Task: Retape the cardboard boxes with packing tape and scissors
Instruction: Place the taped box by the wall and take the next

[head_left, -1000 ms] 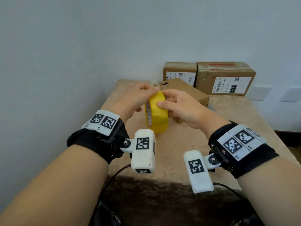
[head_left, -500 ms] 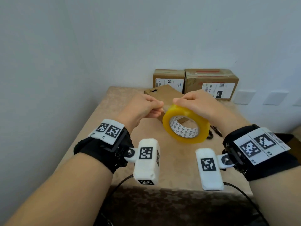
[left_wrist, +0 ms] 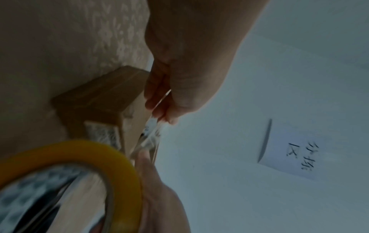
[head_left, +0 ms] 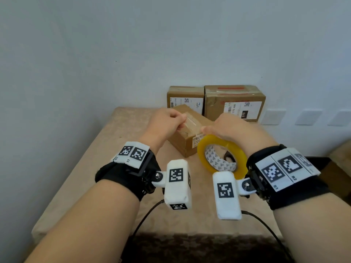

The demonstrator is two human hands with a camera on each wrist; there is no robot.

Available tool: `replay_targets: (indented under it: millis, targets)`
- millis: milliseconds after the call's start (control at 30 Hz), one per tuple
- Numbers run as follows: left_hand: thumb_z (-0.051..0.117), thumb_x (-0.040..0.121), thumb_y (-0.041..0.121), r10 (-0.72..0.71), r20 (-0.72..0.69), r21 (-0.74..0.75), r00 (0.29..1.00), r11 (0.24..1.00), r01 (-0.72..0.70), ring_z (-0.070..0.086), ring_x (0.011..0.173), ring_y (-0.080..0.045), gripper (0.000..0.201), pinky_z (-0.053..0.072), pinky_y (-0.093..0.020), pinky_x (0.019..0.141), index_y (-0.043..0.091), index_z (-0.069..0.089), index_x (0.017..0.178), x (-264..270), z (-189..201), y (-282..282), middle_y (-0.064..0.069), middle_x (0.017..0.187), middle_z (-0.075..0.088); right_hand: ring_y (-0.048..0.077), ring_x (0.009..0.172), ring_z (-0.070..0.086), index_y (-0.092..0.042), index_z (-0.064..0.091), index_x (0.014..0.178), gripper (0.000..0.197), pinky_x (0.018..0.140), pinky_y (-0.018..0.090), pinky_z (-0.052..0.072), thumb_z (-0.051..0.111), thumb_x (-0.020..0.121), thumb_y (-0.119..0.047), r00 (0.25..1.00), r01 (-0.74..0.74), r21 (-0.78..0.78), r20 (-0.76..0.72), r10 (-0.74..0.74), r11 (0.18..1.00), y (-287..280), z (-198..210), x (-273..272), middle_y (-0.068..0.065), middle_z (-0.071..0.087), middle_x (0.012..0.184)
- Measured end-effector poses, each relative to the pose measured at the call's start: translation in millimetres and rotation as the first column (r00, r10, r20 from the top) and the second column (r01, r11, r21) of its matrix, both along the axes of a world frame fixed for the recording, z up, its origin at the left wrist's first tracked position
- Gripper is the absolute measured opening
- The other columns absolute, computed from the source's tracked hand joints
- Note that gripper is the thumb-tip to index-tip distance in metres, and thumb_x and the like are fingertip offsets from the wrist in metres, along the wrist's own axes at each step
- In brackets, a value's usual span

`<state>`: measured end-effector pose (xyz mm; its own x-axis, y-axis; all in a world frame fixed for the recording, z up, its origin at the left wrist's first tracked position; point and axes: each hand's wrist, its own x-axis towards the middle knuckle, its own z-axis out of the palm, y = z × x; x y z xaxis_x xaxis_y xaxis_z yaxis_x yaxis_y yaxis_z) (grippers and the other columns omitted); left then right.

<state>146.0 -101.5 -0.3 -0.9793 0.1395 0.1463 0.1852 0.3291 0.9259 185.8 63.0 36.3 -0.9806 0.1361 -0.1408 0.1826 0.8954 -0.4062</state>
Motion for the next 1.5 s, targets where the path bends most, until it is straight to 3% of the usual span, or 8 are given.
replay_targets:
  millis: [100, 233, 367, 567, 733, 867, 1233, 1500]
  targets:
    - [0.059, 0.092, 0.024, -0.006, -0.037, -0.092, 0.999, 0.996, 0.003, 0.057, 0.076, -0.013, 0.026, 0.044, -0.027, 0.072, 0.024, 0.066, 0.067, -2, -9, -2, 0.003, 0.074, 0.066, 0.015, 0.071, 0.057, -0.012, 0.064, 0.099, 0.044, 0.057, 0.028, 0.043, 0.055, 0.089, -0.054, 0.999, 0.018, -0.098, 0.031, -0.015, 0.995, 7, -6, 5, 0.003, 0.062, 0.081]
    - [0.053, 0.095, 0.028, 0.016, -0.087, -0.127, 0.996, 0.992, -0.027, 0.049, 0.072, -0.011, 0.025, 0.039, -0.030, 0.070, 0.024, 0.059, 0.071, -12, -16, -14, 0.006, 0.074, 0.058, 0.018, 0.090, 0.062, -0.016, 0.067, 0.116, 0.055, 0.087, 0.038, 0.050, 0.049, 0.090, -0.061, 1.000, 0.005, -0.302, -0.007, -0.008, 0.953, 9, -9, 19, 0.007, 0.068, 0.109]
    - [0.048, 0.096, 0.035, -0.087, -0.062, -0.216, 0.994, 0.974, 0.071, 0.057, 0.089, -0.019, 0.024, 0.043, -0.042, 0.089, 0.028, 0.057, 0.075, -17, -29, -23, 0.002, 0.088, 0.064, 0.033, 0.110, 0.057, -0.004, 0.060, 0.125, 0.057, 0.096, 0.047, 0.044, 0.052, 0.093, -0.051, 0.995, 0.053, -0.356, -0.057, -0.078, 0.933, 5, -10, 21, 0.019, 0.059, 0.127]
    - [0.054, 0.094, 0.027, -0.041, -0.128, -0.265, 0.991, 0.964, 0.005, 0.062, 0.088, -0.020, 0.023, 0.047, -0.035, 0.083, 0.017, 0.062, 0.075, -17, -25, -11, -0.006, 0.088, 0.068, 0.021, 0.098, 0.059, -0.003, 0.067, 0.112, 0.040, 0.090, 0.040, 0.047, 0.057, 0.092, -0.036, 0.992, 0.071, -0.310, -0.073, -0.099, 0.948, 1, -9, 16, 0.015, 0.062, 0.123]
    - [0.063, 0.089, 0.030, -0.008, -0.155, -0.222, 0.988, 0.975, -0.027, 0.057, 0.071, -0.011, 0.027, 0.043, -0.025, 0.066, 0.006, 0.070, 0.077, -21, -22, -6, -0.001, 0.076, 0.067, 0.022, 0.070, 0.055, -0.004, 0.068, 0.090, 0.033, 0.066, 0.033, 0.045, 0.058, 0.089, -0.034, 0.992, 0.086, -0.310, -0.065, -0.112, 0.947, -2, -13, 9, 0.008, 0.059, 0.072]
    - [0.064, 0.088, 0.030, 0.007, -0.154, -0.233, 0.988, 0.971, -0.044, 0.046, 0.058, -0.005, 0.027, 0.034, -0.023, 0.058, 0.009, 0.063, 0.071, -25, -23, -3, 0.007, 0.062, 0.053, 0.019, 0.062, 0.051, -0.013, 0.054, 0.069, 0.028, 0.061, 0.030, 0.042, 0.057, 0.091, -0.030, 0.990, 0.105, -0.325, -0.053, -0.129, 0.940, -6, -17, 2, 0.003, 0.049, 0.066]
    - [0.059, 0.091, 0.039, 0.030, -0.162, -0.316, 0.986, 0.945, -0.081, 0.047, 0.067, -0.010, 0.028, 0.035, -0.025, 0.059, 0.016, 0.051, 0.076, -33, -24, -3, 0.005, 0.072, 0.051, 0.028, 0.079, 0.063, -0.006, 0.064, 0.094, 0.026, 0.071, 0.037, 0.054, 0.054, 0.092, -0.030, 0.986, 0.111, -0.335, -0.079, -0.145, 0.936, -16, -16, -6, 0.008, 0.059, 0.077]
    - [0.063, 0.088, 0.040, 0.019, -0.180, -0.374, 0.984, 0.923, -0.086, 0.050, 0.077, -0.017, 0.031, 0.033, -0.025, 0.059, 0.010, 0.053, 0.086, -36, -26, 0, -0.001, 0.085, 0.053, 0.019, 0.066, 0.050, -0.011, 0.057, 0.083, 0.023, 0.052, 0.027, 0.031, 0.053, 0.092, -0.033, 0.984, 0.118, -0.268, -0.095, -0.149, 0.956, -19, -18, -10, 0.002, 0.050, 0.069]
